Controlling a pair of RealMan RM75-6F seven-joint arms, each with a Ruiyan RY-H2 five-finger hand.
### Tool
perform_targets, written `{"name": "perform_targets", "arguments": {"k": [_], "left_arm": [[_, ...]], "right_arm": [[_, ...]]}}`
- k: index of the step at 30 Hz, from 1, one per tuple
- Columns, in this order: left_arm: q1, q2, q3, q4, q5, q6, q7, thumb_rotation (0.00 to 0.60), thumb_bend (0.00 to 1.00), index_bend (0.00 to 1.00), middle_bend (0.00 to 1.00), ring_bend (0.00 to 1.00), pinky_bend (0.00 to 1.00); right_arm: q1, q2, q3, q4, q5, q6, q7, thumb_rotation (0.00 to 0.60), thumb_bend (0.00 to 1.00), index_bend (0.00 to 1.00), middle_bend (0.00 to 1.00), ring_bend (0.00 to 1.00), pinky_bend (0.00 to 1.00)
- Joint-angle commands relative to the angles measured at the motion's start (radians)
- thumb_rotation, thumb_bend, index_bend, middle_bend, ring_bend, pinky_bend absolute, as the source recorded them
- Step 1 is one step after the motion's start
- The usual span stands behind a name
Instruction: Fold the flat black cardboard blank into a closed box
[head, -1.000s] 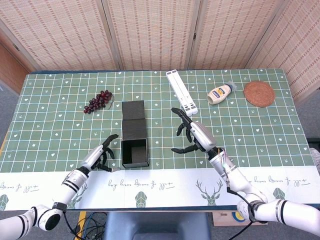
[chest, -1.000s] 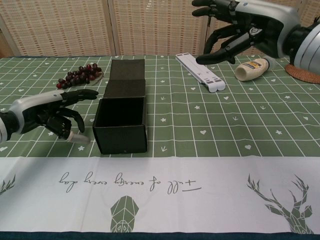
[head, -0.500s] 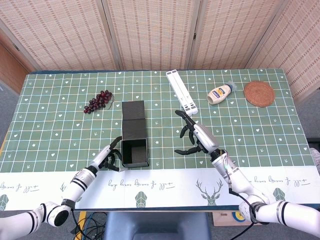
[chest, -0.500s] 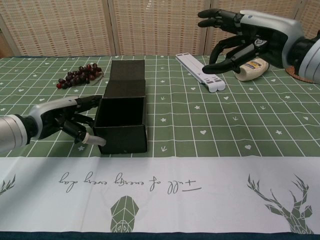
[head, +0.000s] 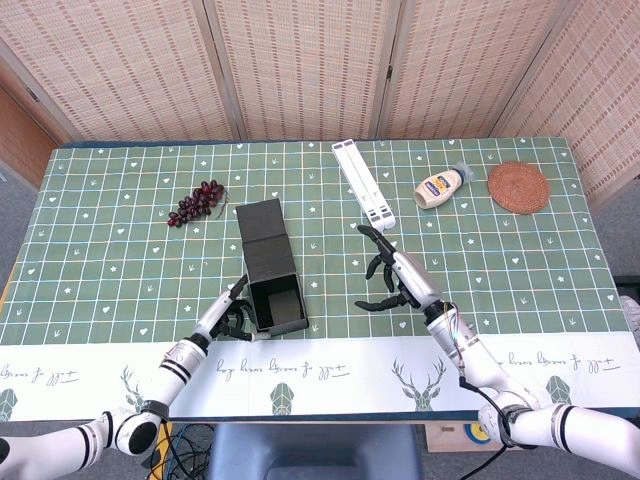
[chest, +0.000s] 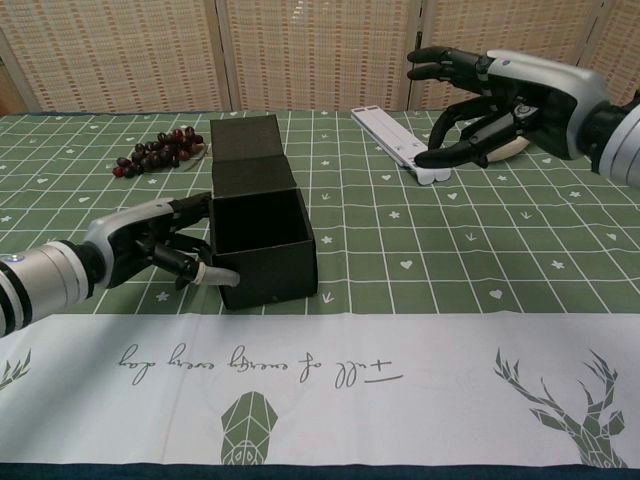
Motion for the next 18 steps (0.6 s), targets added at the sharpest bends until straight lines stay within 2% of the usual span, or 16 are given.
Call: {"name": "perform_targets", "arguments": {"k": [1, 6, 18], "left_arm": [[0.010, -0.023, -0.014, 0.009, -0.022, 0.010, 0.008, 0.600, 0.03, 0.21, 0.19, 0.58, 0.73], [0.016, -0.010, -0.014, 0.004, 0.007, 0.011, -0.017, 0.600, 0.03, 0.32, 0.31, 0.59, 0.74], [0.023, 0.169, 0.062, -0.148, 0.229, 0.063, -0.149, 0.600, 0.03, 0.32, 0.32, 0.58, 0.74]], "right_arm": [[0.002, -0.011, -0.003, 0.017, 0.011, -0.014, 0.006, 0.600, 0.04, 0.00, 0.00, 0.50, 0.72], [0.009, -0.038, 0.002, 0.056, 0.045, -0.041, -0.001, 0.600, 0.08, 0.00, 0.00, 0.50, 0.72], [0.079, -0.158, 0.053, 0.153, 0.184, -0.151, -0.098, 0.600, 0.11, 0.00, 0.01, 0.50, 0.72]]}}
